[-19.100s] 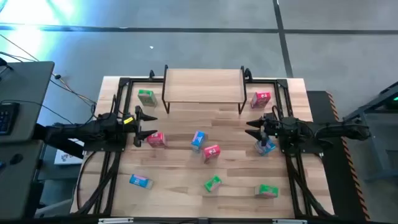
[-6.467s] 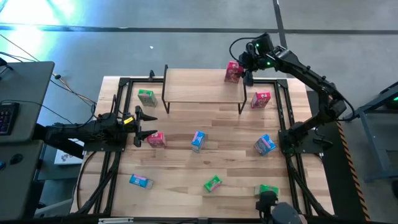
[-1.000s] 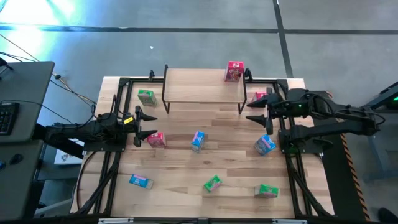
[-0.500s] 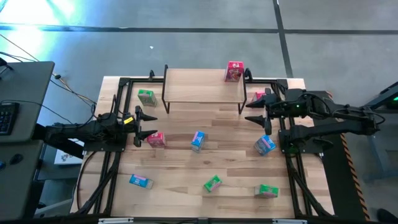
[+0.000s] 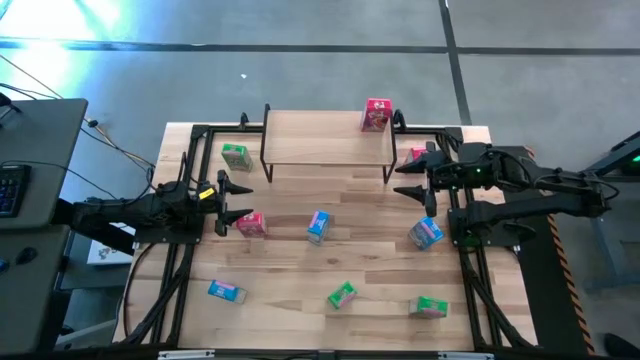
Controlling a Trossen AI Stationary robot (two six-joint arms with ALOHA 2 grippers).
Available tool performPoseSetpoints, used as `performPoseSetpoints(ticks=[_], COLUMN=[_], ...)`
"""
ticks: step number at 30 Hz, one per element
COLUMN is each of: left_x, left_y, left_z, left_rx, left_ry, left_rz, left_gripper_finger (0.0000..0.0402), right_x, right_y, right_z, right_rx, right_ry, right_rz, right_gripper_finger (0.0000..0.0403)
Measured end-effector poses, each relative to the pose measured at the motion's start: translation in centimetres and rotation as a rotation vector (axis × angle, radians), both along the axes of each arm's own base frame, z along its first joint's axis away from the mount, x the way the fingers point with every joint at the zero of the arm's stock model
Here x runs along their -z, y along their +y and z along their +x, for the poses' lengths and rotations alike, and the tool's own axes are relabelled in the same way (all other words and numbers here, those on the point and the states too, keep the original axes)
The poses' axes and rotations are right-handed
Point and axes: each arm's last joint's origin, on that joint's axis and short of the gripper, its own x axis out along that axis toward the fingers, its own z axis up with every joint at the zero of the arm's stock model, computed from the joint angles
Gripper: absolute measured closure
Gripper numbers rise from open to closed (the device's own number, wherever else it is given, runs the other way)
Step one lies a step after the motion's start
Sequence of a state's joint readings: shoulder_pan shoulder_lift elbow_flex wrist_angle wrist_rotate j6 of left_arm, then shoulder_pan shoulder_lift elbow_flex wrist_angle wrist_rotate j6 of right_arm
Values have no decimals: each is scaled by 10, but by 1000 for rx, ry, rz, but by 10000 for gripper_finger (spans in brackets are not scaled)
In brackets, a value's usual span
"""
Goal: Stack cereal on shelf
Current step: Put the top left blue cereal box on the shelf
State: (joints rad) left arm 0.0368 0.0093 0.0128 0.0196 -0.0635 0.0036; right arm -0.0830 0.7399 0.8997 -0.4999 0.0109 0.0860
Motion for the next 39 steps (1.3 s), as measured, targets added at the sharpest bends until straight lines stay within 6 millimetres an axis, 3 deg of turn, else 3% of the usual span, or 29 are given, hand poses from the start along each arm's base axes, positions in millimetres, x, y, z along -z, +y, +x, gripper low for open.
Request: performPoseSetpoints(ticks=[10,21,27,39], left_x=[0,-13,-23,-80], left_y=[0,0,-1,0], left_z=[0,-1,-3,-14], left_rx=[0,37,70,15], left_ry=[-1,-172,-270,-363], left_rz=[-7,-366,-378,-201], left_gripper_finger=[131,131,131,131], right_x=[0,0,0,0], right_y=[0,0,0,0], right_z=[0,0,0,0], right_rx=[0,0,0,0], right_ry=[0,0,0,0], right_rz=[0,0,0,0], right_gripper_finger=[152,152,152,152])
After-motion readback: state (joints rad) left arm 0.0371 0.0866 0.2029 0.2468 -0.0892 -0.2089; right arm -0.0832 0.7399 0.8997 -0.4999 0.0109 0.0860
